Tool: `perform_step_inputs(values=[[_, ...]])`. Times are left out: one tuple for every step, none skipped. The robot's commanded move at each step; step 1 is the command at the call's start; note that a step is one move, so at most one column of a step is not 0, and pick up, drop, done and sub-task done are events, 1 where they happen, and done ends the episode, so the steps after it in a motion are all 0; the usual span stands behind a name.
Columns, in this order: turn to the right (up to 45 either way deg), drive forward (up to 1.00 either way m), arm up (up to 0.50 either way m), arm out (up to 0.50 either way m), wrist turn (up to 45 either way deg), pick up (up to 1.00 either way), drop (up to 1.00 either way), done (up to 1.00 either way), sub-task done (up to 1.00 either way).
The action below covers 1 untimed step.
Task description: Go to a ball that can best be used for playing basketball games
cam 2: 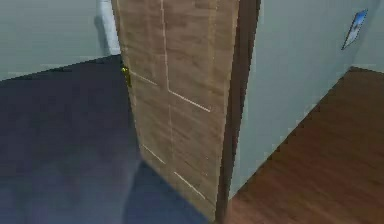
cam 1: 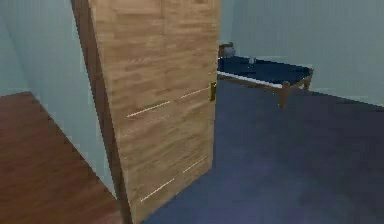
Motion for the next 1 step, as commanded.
perform_step_inputs(values=[[42.0, 0.0, 0.0, 0.0, 0.0, 0.0, 0.0, 0.0, 0.0]])
